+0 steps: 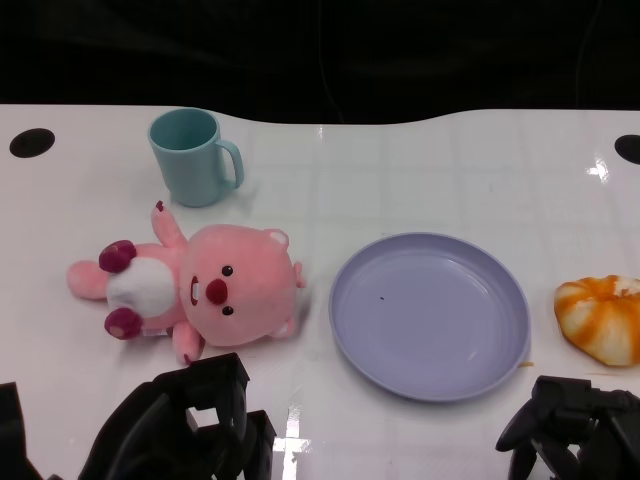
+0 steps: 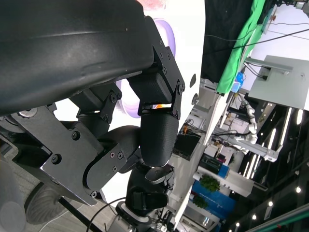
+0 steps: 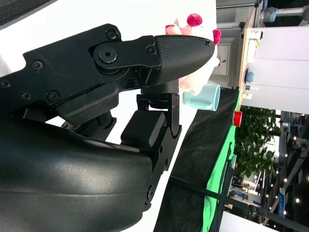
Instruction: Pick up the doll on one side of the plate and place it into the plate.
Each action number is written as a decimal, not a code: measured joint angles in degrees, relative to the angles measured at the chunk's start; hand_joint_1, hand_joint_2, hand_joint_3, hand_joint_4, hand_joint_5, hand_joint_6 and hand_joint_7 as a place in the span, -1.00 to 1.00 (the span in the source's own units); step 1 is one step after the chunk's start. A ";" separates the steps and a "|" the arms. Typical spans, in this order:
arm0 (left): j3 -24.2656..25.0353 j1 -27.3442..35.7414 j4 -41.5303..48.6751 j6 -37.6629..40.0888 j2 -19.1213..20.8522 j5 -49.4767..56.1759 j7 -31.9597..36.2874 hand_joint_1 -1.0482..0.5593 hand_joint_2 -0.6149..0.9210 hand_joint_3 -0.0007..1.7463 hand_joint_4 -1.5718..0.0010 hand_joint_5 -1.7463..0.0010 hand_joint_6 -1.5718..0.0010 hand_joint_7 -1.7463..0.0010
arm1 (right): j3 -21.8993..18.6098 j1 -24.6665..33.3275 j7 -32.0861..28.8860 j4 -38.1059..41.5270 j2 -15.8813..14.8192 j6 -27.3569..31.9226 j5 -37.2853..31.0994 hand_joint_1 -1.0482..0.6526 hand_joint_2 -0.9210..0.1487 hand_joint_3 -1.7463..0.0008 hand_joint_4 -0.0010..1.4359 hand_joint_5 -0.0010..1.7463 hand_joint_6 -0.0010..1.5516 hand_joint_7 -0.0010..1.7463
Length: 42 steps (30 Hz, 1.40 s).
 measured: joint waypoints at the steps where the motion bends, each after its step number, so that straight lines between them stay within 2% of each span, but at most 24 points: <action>1: 0.00 0.00 0.00 0.00 0.00 0.00 0.00 0.11 0.36 0.57 -0.20 -0.83 -0.19 -0.68 | 0.00 0.00 -0.01 0.00 0.00 0.00 -0.02 -0.91 -1.00 0.58 0.44 0.52 0.35 0.14; 32: 0.08 -0.01 0.02 -0.24 0.14 -0.06 -0.04 0.13 0.37 0.57 -0.18 -0.82 -0.16 -0.69 | 0.03 -0.06 -0.46 -0.07 0.00 -0.94 -1.05 -0.91 -1.00 0.57 0.43 0.54 0.32 0.17; 39: 1.19 0.00 -0.29 1.89 -0.33 -1.84 0.05 0.08 0.46 0.41 -0.13 -0.71 -0.06 -0.46 | 0.03 -0.05 -0.55 -0.08 0.00 -0.87 -0.96 -0.91 -1.00 0.58 0.44 0.54 0.32 0.17; 42: 1.75 0.00 -0.40 1.85 -0.55 -1.93 0.04 0.00 0.48 0.23 -0.04 -0.69 -0.01 -0.37 | 0.04 -0.02 -0.57 -0.10 0.00 -0.58 -0.96 -0.92 -1.00 0.59 0.44 0.54 0.32 0.16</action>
